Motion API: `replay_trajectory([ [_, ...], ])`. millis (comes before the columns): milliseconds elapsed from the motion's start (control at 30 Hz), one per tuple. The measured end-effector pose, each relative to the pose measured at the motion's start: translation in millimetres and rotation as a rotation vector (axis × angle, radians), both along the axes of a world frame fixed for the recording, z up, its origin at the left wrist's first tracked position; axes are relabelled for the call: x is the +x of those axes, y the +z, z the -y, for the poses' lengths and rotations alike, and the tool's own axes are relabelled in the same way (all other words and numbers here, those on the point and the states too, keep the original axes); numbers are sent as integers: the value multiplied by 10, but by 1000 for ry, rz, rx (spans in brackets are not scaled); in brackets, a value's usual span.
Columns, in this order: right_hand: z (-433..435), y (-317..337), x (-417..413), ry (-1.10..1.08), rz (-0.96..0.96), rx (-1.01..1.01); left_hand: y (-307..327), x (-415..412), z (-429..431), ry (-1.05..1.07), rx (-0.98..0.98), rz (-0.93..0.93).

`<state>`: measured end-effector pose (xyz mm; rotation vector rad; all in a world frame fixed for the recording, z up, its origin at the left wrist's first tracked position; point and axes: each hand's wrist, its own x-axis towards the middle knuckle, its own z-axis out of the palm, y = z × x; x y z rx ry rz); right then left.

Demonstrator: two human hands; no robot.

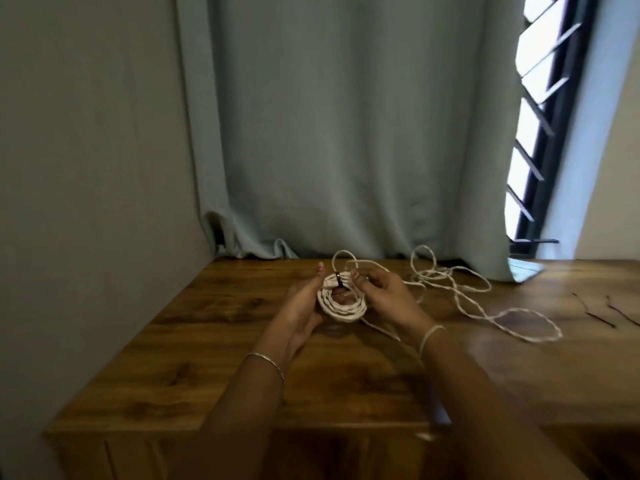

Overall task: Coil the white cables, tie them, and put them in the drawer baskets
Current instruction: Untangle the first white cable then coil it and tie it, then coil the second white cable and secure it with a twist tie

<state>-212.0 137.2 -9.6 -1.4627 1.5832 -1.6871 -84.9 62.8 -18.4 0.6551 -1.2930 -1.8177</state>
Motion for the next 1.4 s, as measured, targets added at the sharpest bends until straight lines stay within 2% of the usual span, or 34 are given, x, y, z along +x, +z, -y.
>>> replay_trajectory([
  [133,-442,54,-237,-106,8,33,46,-224,-334,-113,-11,-13],
  [367,-1192,43,-788,-233,188,14,20,-796,-891,-288,-56,27],
  [533,-1646,-95,-1409,-449,405,-46,-112,-1206,-1164,-368,-63,101],
  [700,-1947,-315,-2126,-740,486,-105,-273,-1589,-1234,-307,-125,120],
  [833,-2202,-446,-2647,-1072,398,-47,-345,-1862,-1170,-245,-198,128],
  [933,-2393,-484,-2884,-1215,320,25,-369,-2006,-1129,-214,-242,131],
  [1200,-2482,-594,-3282,-1316,231,117,-466,-2273,-1035,-204,-313,147],
  [1400,-2374,-618,-3265,-1466,42,244,-482,-2308,-1023,-214,-319,138],
])
